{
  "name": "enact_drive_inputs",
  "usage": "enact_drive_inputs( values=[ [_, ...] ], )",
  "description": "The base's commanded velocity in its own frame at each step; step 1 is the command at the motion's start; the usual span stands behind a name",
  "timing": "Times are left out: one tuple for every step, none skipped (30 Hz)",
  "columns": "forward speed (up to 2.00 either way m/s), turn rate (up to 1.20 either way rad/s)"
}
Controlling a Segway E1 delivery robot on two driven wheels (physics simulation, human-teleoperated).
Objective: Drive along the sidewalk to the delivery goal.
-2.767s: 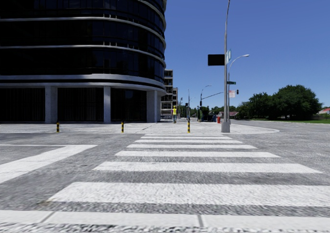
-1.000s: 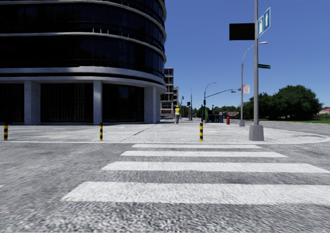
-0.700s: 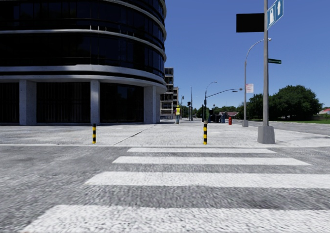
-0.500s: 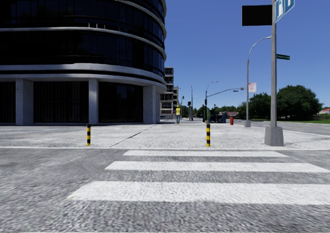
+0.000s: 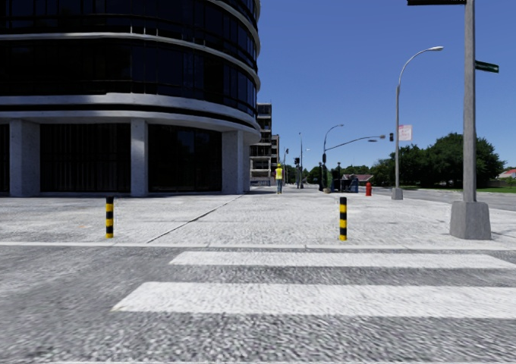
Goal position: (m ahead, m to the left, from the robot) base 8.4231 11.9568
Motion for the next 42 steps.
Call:
enact_drive_inputs(
  values=[
    [2.00,0.00],
    [2.00,0.00],
    [2.00,0.00],
    [2.00,0.00],
    [2.00,0.00],
    [2.00,0.00],
    [2.00,0.00],
    [2.00,0.00],
    [2.00,0.00],
    [2.00,0.00],
    [2.00,0.00],
    [2.00,0.00],
    [2.00,0.00],
    [2.00,0.00],
    [2.00,0.00],
    [2.00,0.00],
    [2.00,0.00],
    [2.00,0.00],
    [2.00,0.00],
    [2.00,0.00],
    [2.00,0.00],
    [2.00,0.00],
    [2.00,0.00],
    [2.00,0.00],
    [2.00,0.00],
    [2.00,0.00],
    [2.00,0.00],
    [2.00,0.00],
    [2.00,0.00],
    [2.00,0.00],
    [2.00,0.00],
    [2.00,0.00],
    [2.00,0.00],
    [2.00,0.00],
    [2.00,0.00],
    [1.88,0.00],
    [1.64,0.00],
    [1.40,0.00],
    [1.34,0.00],
    [1.34,0.00],
    [1.29,0.00],
    [1.26,0.00]
  ],
)
